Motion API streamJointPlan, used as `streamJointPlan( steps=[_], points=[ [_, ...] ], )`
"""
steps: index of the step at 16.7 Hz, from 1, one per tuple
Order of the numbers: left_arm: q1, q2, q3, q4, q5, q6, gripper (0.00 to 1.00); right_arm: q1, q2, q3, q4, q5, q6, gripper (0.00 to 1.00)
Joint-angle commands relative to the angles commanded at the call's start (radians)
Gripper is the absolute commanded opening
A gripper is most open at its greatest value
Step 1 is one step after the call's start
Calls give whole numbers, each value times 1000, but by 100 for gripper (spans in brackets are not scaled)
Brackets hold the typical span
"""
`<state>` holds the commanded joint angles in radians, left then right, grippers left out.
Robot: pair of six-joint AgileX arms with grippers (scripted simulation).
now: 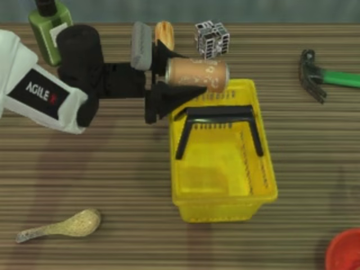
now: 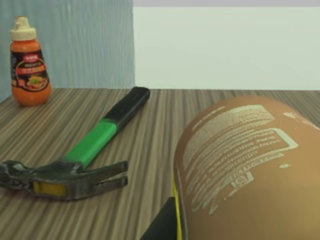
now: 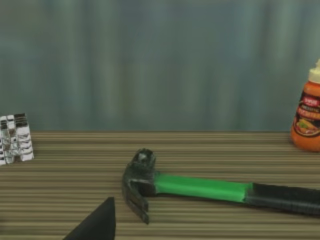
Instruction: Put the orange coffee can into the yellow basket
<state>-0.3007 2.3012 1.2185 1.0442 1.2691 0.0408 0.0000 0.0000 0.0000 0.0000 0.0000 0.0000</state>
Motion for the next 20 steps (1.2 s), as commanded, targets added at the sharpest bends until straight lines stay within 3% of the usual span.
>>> streamJointPlan(
  steps=[2,15,20],
  points=[
    [0,0,0,0,0,0,0,0,0,0,0,0,0,100],
    [0,0,0,0,0,0,98,0,0,0,0,0,0,100],
    [0,0,0,0,0,0,100,0,0,0,0,0,0,100]
  ],
)
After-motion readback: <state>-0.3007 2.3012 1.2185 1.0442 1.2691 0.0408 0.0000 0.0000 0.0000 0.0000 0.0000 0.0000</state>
